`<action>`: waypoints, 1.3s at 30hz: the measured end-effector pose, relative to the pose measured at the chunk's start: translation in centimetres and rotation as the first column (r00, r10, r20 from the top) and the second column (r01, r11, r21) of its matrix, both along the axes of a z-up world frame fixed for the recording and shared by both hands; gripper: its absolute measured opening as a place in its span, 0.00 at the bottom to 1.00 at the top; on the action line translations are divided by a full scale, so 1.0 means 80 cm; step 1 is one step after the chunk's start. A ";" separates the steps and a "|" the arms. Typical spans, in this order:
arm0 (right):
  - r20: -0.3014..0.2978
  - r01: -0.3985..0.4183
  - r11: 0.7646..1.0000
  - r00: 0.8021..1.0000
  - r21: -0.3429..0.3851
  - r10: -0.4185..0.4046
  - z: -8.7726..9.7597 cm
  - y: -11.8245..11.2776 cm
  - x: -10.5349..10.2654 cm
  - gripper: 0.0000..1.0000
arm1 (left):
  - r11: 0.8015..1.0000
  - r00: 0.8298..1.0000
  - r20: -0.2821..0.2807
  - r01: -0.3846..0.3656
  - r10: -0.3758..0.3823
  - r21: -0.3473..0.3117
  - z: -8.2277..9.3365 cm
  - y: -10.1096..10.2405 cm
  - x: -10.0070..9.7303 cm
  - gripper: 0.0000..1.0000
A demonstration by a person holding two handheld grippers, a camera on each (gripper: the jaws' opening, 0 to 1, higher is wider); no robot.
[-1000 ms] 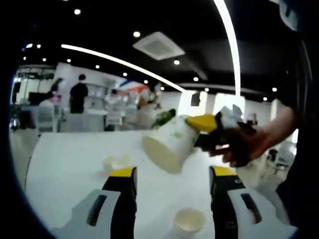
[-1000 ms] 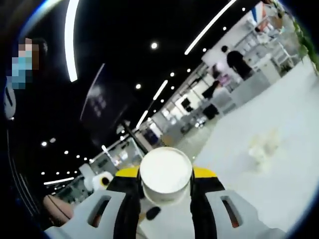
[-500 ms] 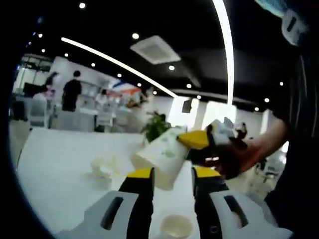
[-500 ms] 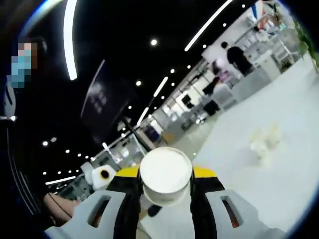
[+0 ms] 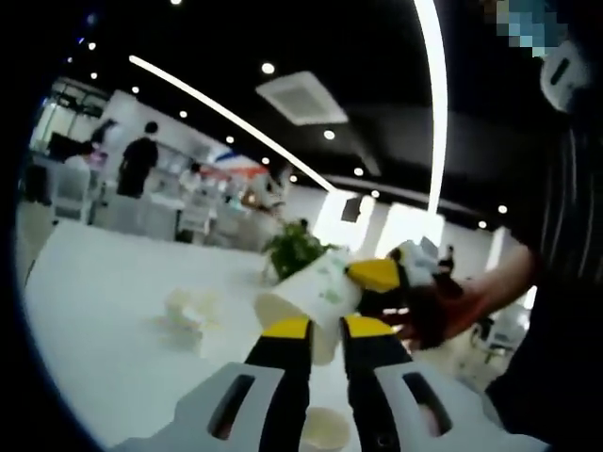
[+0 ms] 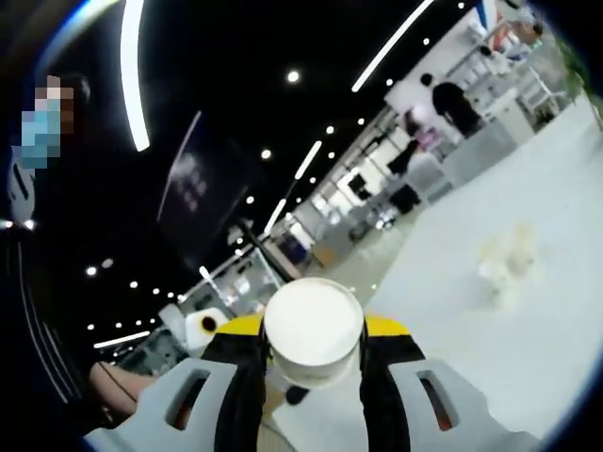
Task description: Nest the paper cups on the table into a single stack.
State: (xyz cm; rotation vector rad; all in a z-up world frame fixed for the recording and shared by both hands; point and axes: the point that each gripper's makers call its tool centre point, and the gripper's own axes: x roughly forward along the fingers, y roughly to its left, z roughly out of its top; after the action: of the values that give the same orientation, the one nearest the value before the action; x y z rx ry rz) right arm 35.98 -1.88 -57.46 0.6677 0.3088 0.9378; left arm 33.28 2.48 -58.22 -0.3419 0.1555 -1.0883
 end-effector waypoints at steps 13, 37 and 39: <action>-0.012 -0.037 0.999 0.999 0.021 0.037 -0.001 0.004 -0.003 0.35 | 1.000 1.000 -0.001 0.018 -0.018 -0.023 0.000 0.002 -0.004 0.07; 0.027 -0.132 0.991 0.991 0.006 0.131 0.000 0.006 -0.015 0.41 | 0.981 0.981 0.013 0.194 -0.194 0.025 0.004 -0.014 -0.035 0.00; 0.038 -0.134 0.991 0.990 -0.005 0.134 -0.001 0.005 -0.017 0.41 | 0.979 0.979 0.004 0.202 -0.202 0.031 0.002 -0.014 -0.036 0.00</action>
State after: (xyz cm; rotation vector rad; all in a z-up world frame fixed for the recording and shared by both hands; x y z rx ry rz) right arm 34.65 -1.48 -57.51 0.6315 0.3237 1.0773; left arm 30.38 1.38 -58.03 -0.2993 0.2031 -1.2870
